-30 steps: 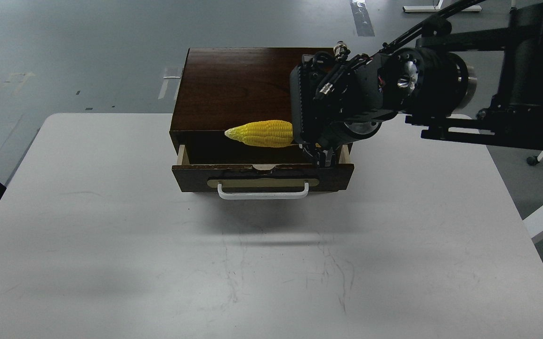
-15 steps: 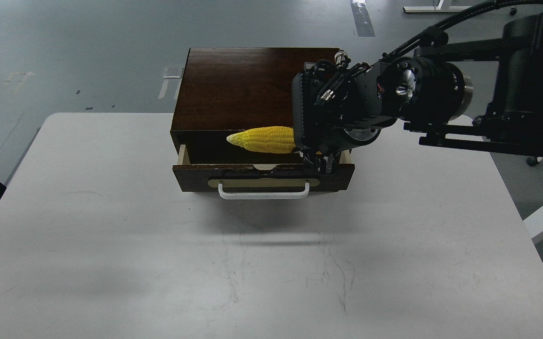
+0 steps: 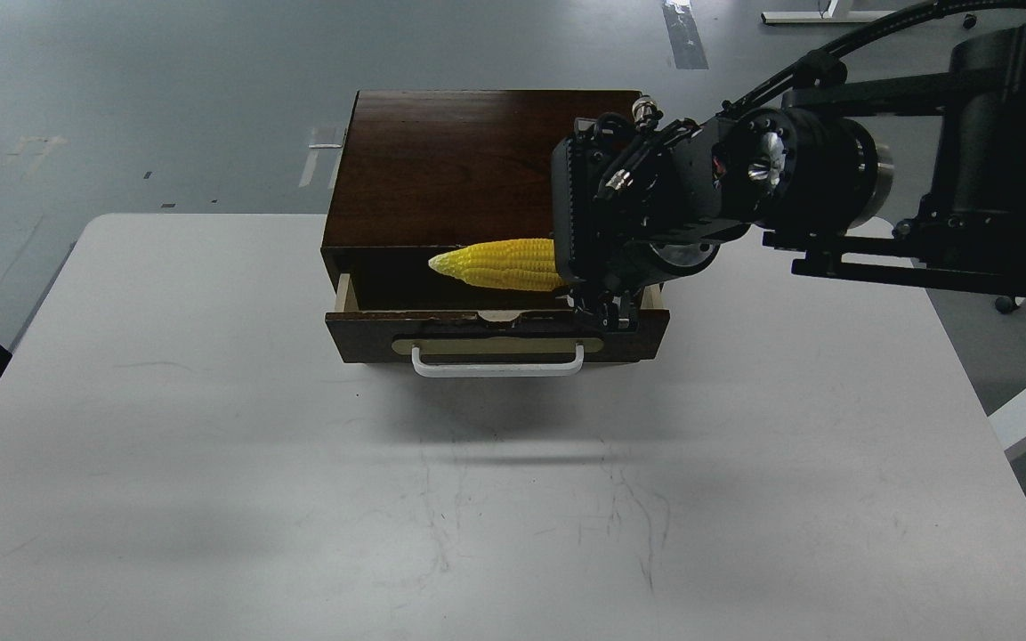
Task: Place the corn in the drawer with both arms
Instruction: 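Carry the corn over the open drawer and lower it inside, then open the right gripper and lift it away from the drawer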
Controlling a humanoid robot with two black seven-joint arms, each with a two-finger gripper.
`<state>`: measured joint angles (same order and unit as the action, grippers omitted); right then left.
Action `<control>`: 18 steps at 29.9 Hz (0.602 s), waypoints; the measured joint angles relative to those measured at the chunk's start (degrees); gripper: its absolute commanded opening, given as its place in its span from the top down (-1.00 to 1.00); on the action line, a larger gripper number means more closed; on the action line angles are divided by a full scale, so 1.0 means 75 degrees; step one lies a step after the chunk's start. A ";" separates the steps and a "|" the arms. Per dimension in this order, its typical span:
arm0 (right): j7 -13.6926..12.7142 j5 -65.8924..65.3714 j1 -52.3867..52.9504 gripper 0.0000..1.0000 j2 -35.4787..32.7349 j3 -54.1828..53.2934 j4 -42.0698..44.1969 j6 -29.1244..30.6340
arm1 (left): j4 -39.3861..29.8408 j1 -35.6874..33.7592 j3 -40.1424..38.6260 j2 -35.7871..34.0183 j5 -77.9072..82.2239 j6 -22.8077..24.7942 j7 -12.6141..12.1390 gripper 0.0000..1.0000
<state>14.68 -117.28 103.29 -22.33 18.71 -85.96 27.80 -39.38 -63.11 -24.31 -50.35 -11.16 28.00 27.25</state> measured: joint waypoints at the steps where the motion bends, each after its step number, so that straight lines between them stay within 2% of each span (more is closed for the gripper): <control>1: 0.0000 0.0001 0.0005 -0.25 -0.0001 0.0000 0.0000 0.0000 | 0.0001 0.0000 0.0000 0.0000 0.0000 0.0000 0.0000 -0.95; 3: 0.0000 0.0001 0.0005 -0.45 -0.0008 0.0000 0.0000 0.0000 | 0.0009 0.0000 0.0001 0.0001 0.0000 0.0000 0.0000 -0.95; 5: 0.0000 0.0001 0.0005 -0.53 -0.0010 0.0000 0.0000 0.0000 | 0.0011 0.0000 0.0004 0.0006 0.0000 0.0000 0.0000 -0.95; 6: 0.0000 0.0001 0.0005 -0.64 -0.0010 0.0000 0.0000 0.0000 | 0.0011 0.0000 0.0005 0.0008 0.0002 0.0000 0.0000 -0.95; 15: -0.0022 0.0039 -0.0003 -0.78 -0.0011 -0.0003 0.0000 0.0020 | 0.0045 0.0000 0.0006 0.0019 0.0002 0.0000 0.0000 -0.95; 16: -0.0022 0.0059 -0.0008 -0.86 -0.0021 -0.0016 0.0000 0.0020 | 0.0047 0.0000 0.0006 0.0023 0.0002 0.0000 0.0000 -0.95; 18: -0.0023 0.0095 -0.0012 -0.90 -0.0044 -0.0079 0.0006 0.0020 | 0.0057 0.0000 0.0007 0.0030 0.0002 0.0000 0.0000 -0.95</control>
<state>14.50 -116.57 103.20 -22.66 18.12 -85.92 27.95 -38.95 -63.11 -24.26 -50.12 -11.15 28.00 27.24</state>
